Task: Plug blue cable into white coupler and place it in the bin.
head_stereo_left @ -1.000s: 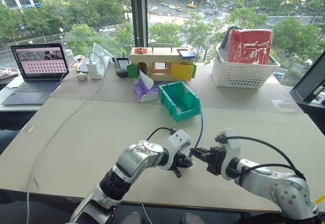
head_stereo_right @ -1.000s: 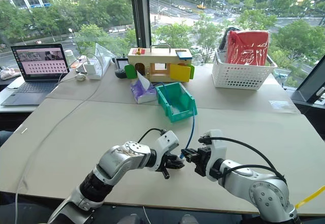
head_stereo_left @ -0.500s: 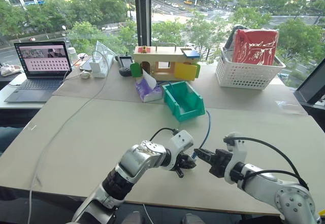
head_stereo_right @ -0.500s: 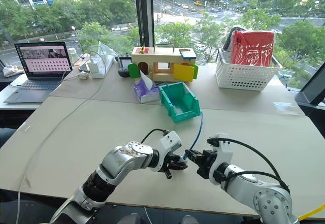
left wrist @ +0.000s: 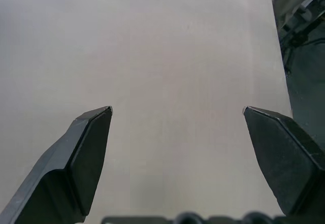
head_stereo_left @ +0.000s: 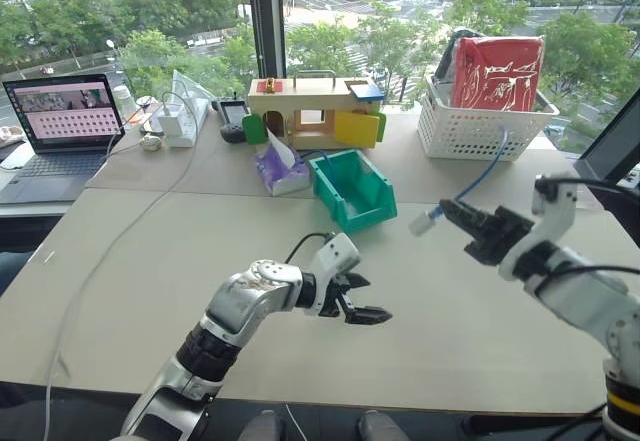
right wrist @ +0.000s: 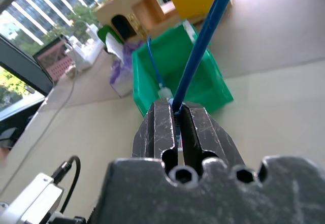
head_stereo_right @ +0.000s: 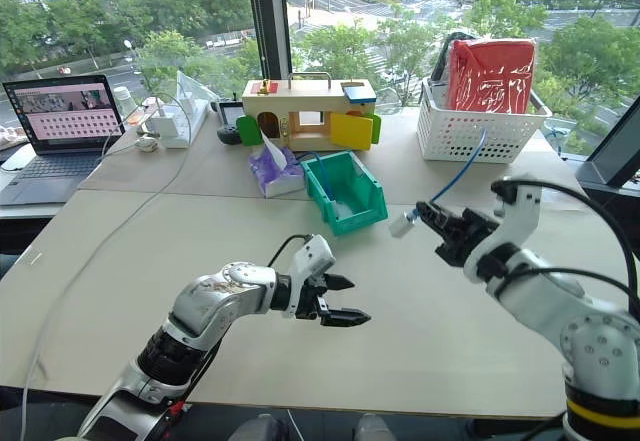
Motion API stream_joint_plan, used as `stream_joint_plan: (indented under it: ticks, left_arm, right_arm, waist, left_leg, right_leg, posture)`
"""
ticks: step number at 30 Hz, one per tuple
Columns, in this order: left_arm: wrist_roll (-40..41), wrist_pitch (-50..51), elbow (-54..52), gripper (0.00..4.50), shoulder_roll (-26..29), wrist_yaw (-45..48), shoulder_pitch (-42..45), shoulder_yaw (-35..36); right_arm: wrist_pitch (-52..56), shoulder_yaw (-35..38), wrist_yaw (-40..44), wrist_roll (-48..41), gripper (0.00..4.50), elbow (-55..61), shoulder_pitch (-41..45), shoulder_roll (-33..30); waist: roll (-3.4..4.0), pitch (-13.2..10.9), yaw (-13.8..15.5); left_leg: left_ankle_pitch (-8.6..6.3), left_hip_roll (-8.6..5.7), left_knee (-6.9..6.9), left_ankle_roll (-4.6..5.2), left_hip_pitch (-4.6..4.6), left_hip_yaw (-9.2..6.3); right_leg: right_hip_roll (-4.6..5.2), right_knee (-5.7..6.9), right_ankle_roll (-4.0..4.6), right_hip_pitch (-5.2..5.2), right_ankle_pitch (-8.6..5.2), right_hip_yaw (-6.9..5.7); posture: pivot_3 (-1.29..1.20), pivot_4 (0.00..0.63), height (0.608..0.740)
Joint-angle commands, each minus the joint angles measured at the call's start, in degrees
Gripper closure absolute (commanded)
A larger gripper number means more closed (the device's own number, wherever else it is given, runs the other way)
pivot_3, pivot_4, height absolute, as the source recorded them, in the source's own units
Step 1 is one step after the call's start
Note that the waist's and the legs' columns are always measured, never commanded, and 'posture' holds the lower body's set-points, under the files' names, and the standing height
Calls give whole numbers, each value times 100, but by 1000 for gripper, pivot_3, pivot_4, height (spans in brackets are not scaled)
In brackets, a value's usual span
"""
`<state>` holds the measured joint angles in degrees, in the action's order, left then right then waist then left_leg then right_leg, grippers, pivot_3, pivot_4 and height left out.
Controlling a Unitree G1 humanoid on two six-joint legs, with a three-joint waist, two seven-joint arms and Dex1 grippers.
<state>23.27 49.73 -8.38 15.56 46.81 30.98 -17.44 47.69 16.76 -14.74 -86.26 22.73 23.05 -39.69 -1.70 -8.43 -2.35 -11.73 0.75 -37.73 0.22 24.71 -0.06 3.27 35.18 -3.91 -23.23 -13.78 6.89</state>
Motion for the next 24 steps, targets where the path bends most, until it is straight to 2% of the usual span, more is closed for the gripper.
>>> stream_joint_plan:
  ticks: [1, 4, 10, 12, 15, 17, 20, 24]
  left_arm:
    - [210, -533, -246, 50, 100, 37, -75, 587]
    - [205, -714, -360, 50, 261, -117, -241, 924]
    - [-191, -1258, -640, 50, 492, -664, -698, 1173]
    - [-231, -1315, -815, 50, 565, -726, -868, 1161]
    - [-305, -1359, -1048, 50, 555, -971, -1066, 1157]
    - [-315, -1360, -1170, 0, 508, -1114, -1156, 1188]
    - [-379, -1437, -1252, 0, 509, -1298, -1243, 1248]
    - [-495, -1512, -1105, 0, 603, -1388, -1225, 1263]
  right_arm:
    - [-225, -435, 665, 904, 4500, -839, 960, 178]
    - [-373, -1073, 1630, 2041, 4500, -1826, 1821, 241]
    - [-1096, -2442, 3497, 4352, 4500, -4073, 3025, 434]
    - [-1473, -2756, 4080, 4970, 4500, -4792, 3354, 635]
    - [-2043, -2763, 4523, 5544, 4500, -5880, 3792, 1037]
    - [-2290, -2747, 4792, 5860, 3637, -6336, 3991, 1174]
    - [-2362, -2556, 5096, 6046, 2858, -6515, 4183, 1257]
    - [-2301, -2206, 5313, 6178, 1459, -6355, 4220, 1190]
  waist:
    - [-3, -4, -24]
    - [-1, -7, -17]
    - [1, -13, 0]
    - [1, -16, 14]
    - [4, -22, -3]
    - [2, -23, 3]
    - [3, -26, 6]
    - [5, -27, -6]
  left_leg:
    - [0, 1, -1, 0, -1, 0]
    - [0, 1, 0, 0, 0, 0]
    - [-2, -4, 3, 1, 4, 1]
    - [-2, -5, 3, 1, 7, 3]
    - [-2, -4, 3, 1, 16, 2]
    - [-2, -3, 1, 0, 28, 1]
    - [2, -4, -5, -7, 59, 5]
    - [3, -2, -5, -8, 57, 2]
  right_leg:
    - [-1, 1, 1, 1, 1, -1]
    - [-1, 2, 4, -2, 3, -2]
    - [7, 1, 5, -9, 6, -8]
    - [7, 1, 3, -12, 10, -6]
    - [9, 11, 5, -26, 13, -9]
    - [11, 29, 5, -47, 18, -9]
    - [19, 86, 6, -102, 19, -6]
    - [17, 90, 9, -104, 21, -13]
  posture:
    - [0, 150, 729]
    - [0, 150, 729]
    - [0, 150, 729]
    - [0, 150, 729]
    - [0, 150, 729]
    - [0, 150, 729]
    - [0, 150, 729]
    - [0, 150, 729]
